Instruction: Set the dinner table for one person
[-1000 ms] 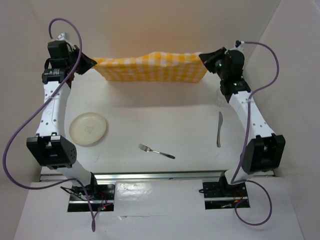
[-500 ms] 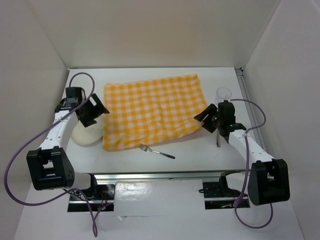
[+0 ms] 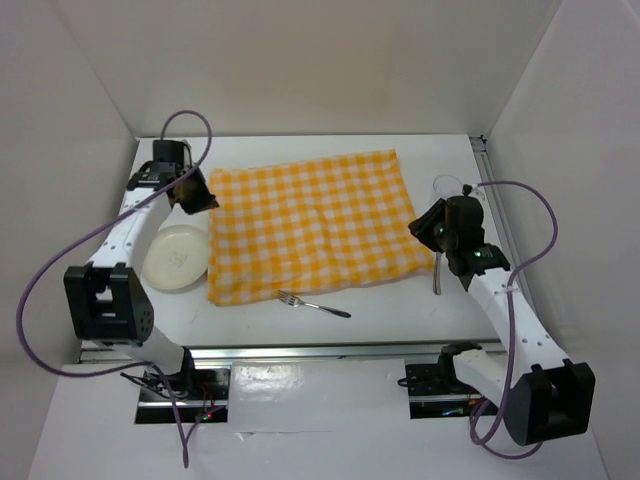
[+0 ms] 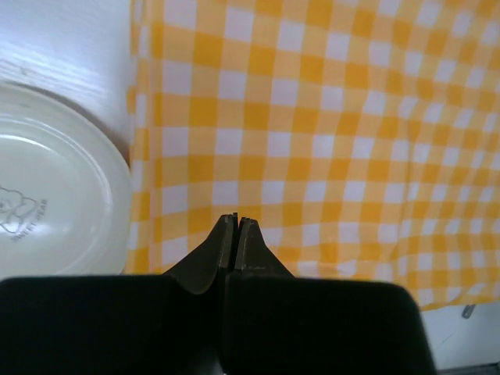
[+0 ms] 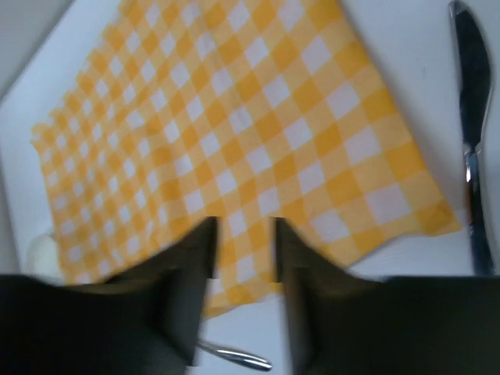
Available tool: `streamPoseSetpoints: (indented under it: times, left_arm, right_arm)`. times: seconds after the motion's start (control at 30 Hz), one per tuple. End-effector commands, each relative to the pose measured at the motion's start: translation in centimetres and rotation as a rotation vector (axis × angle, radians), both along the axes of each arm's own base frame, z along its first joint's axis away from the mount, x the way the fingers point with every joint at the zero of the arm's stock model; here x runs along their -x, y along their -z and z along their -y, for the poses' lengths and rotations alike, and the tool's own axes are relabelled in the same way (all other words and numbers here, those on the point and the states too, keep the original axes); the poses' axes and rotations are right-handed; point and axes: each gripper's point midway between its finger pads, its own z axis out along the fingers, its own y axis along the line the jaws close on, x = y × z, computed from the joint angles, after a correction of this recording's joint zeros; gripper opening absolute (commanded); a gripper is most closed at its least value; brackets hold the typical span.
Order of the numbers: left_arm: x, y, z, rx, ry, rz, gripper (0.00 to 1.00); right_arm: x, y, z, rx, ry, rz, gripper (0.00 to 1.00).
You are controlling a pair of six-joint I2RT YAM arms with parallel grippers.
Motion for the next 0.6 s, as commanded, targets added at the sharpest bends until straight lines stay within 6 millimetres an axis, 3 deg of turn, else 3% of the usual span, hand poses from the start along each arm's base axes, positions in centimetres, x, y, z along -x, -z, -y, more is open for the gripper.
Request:
streamPoseSetpoints:
  times: [0.0,0.03,0.07,0.1,0.13,0.17,0.27,0.33,0.37,0.4,0.5,0.53,0.57]
  left_arm:
    - [1.8,6.2,1.7,-0.023,0.019,-0.23,0.0]
    - [1.7,7.2,1.7,-0.038,0.006,-0.256,0.0]
    - [1.8,8.0,2.0,-0.041,0.015,-0.28,0.0]
    - [1.9,9.1,2.4,-0.051,0.025,-0.307,0.0]
    - [1.2,10.4,2.1,-0.065,0.002,-0.338,0.0]
    - [1.2,11.2,2.5,-0.077,0.011,-0.366,0.0]
    - [-0.3,13.7,2.2,-0.152,-0.002,-0.431,0.0]
    - [-1.4,14.0,2.3,-0.176,-0.002,-0.443,0.0]
    - [-1.7,15.3,2.4,-0.179,0.0,-0.469,0.0]
    - [-2.6,14.8,2.5,-0.182,0.007,-0.46,0.0]
    - [-3.6,16.9,3.3,-0.204,0.052,-0.505,0.0]
    - [-5.0,16.3,3.5,-0.201,0.05,-0.483,0.0]
    - [-5.1,16.8,3.3,-0.217,0.057,-0.504,0.0]
  right_arm:
    - [-1.9,-1.4,-0.2,0.092,0.014,0.032,0.31]
    - [-2.9,-2.2,-1.3,0.087,-0.034,0.051,0.27]
    - [-4.1,0.3,-2.1,0.094,-0.07,-0.025,0.22]
    - [-4.6,1.1,-3.6,0.069,-0.15,-0.061,0.19]
    - [-6.0,0.8,-4.2,0.073,-0.18,-0.072,0.17]
    - [-6.6,4.5,-4.6,0.075,-0.198,-0.186,0.14]
    - [-7.7,7.1,-6.4,0.029,-0.274,-0.246,0.1]
    - [-7.6,9.2,-6.7,-0.023,-0.262,-0.282,0.08]
    - [-8.0,9.6,-7.1,-0.042,-0.265,-0.264,0.08]
    - [-7.6,10.7,-7.0,-0.05,-0.256,-0.286,0.08]
    - [-7.4,12.0,-6.8,-0.057,-0.228,-0.319,0.08]
    - [-7.1,12.4,-6.8,-0.056,-0.227,-0.33,0.08]
    - [-7.1,12.8,-6.6,-0.047,-0.218,-0.338,0.08]
